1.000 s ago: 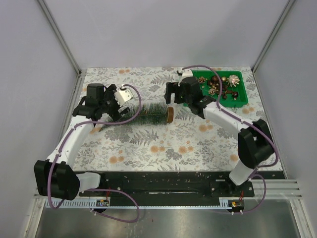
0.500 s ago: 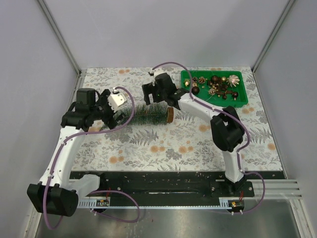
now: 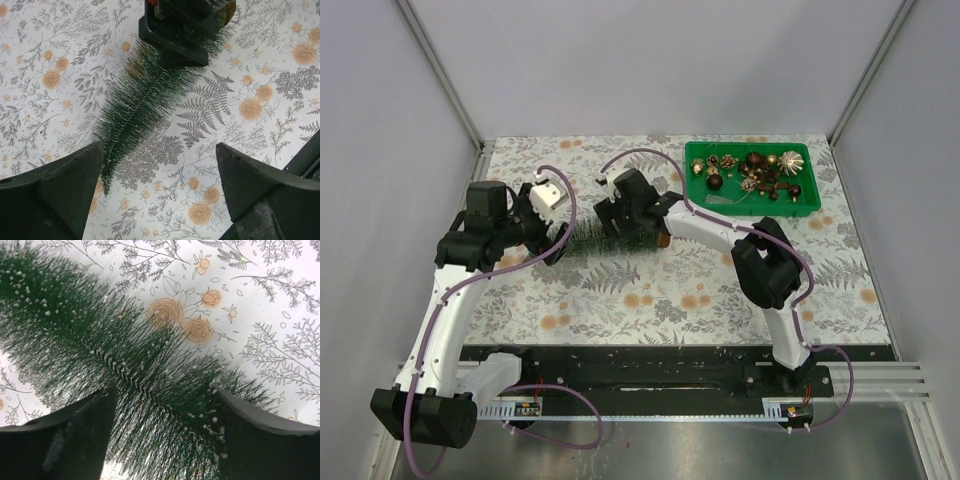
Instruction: Decorate the small christmas tree
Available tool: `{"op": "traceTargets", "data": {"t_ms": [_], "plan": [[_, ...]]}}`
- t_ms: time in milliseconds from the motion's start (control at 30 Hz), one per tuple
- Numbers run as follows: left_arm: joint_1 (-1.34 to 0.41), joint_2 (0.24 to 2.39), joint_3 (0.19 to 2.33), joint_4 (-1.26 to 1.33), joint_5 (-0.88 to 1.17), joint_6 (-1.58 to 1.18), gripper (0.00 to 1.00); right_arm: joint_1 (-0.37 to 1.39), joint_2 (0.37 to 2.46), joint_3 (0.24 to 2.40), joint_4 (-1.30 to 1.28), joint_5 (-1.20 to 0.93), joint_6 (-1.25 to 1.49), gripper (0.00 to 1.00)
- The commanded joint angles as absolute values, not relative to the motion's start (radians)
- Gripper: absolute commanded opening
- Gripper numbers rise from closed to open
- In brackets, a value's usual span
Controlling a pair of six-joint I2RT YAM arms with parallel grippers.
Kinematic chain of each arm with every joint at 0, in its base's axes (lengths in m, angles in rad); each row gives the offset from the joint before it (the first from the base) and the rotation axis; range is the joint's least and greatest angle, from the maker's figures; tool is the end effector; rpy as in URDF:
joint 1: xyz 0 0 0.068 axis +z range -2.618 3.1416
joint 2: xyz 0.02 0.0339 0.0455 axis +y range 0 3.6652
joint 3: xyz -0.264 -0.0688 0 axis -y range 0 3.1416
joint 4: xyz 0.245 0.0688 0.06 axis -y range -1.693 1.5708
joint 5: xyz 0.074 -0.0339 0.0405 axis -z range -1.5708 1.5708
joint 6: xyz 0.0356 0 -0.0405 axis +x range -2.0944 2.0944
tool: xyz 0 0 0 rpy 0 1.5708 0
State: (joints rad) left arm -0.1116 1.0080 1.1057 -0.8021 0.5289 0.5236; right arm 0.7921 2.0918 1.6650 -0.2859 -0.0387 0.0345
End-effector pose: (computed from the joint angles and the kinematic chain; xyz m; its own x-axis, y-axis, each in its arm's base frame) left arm 0.1937 -0.0398 0.3526 -0.3182 0.4700 -0.8233 0.7360 0.6699 0.0980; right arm 0.3377 0.3442 0.2240 -0.4842 -0.4417 -0.7553 -0.7156 0.6966 0.0514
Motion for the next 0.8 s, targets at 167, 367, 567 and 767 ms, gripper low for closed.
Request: {"op": "traceTargets", "data": {"t_ms": [167,367,567,767], "plan": [[-0.109,0.980,1.108,-0.733,0.489,0.445,0.99,0.799,2.062,1.646,-0.288,-0.052,0.015,0.26],[-0.109,0.976,1.092,-0.695,0.485,0.382,0.99,0.799,1.932,1.586,-0.203,0.037,0.057,0.01],[-0.109,0.974,1.072,-0.692,0.525,0.344,0.99,0.787,1.729,1.286,0.162,0.063,0.279,0.00],[-0.110,0.977,1.048,-0.683,0.563,0.299,0.99,0.773,1.643,0.872,0.852,0.124,0.599,0.00]]}}
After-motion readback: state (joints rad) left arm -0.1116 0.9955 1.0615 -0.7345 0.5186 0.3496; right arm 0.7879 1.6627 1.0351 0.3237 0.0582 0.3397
